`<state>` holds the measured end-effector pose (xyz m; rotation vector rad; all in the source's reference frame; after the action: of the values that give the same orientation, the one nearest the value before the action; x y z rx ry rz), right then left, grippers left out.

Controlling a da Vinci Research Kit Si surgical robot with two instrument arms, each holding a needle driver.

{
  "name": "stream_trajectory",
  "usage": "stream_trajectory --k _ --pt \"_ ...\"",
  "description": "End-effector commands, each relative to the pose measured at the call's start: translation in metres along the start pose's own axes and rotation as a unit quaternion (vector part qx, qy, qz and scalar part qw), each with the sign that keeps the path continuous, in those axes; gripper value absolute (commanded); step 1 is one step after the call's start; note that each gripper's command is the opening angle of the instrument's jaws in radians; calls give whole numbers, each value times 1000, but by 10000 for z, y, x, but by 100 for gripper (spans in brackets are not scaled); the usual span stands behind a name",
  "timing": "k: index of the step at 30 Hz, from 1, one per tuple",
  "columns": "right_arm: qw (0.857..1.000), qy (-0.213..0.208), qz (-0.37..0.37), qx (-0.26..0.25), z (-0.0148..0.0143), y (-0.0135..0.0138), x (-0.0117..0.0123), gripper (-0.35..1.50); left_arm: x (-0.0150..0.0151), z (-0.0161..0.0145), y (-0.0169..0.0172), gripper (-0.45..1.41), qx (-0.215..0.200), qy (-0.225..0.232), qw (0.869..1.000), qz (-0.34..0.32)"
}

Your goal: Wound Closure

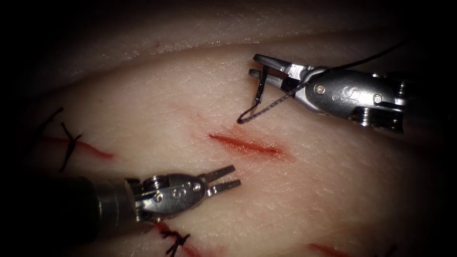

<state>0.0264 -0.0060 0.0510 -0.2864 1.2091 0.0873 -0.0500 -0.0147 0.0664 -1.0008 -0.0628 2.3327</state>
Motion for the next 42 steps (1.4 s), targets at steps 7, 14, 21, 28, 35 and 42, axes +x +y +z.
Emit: stream_trajectory --k 7,14,21,28,35,42 --pt "1000 -5 -15 -6 13 -14 -18 -35 1 3 1 15 -3 2 1000 0" --pt "999 -4 -33 -5 15 -45 -33 -35 2 1 0 17 -4 2 1000 0" --pt "999 -3 -48 -6 8 -76 -35 -35 1 -1 0 17 -5 3 1000 0" --pt "999 -2 -49 -1 10 -111 -48 -35 1 -1 0 15 -5 3 1000 0" --pt "999 -5 -35 5 12 -116 -52 -35 1 -1 0 15 -6 3 1000 0" --pt "1000 -11 -12 9 9 -125 -64 -35 17 -7 -17 14 -7 1 1000 -10"
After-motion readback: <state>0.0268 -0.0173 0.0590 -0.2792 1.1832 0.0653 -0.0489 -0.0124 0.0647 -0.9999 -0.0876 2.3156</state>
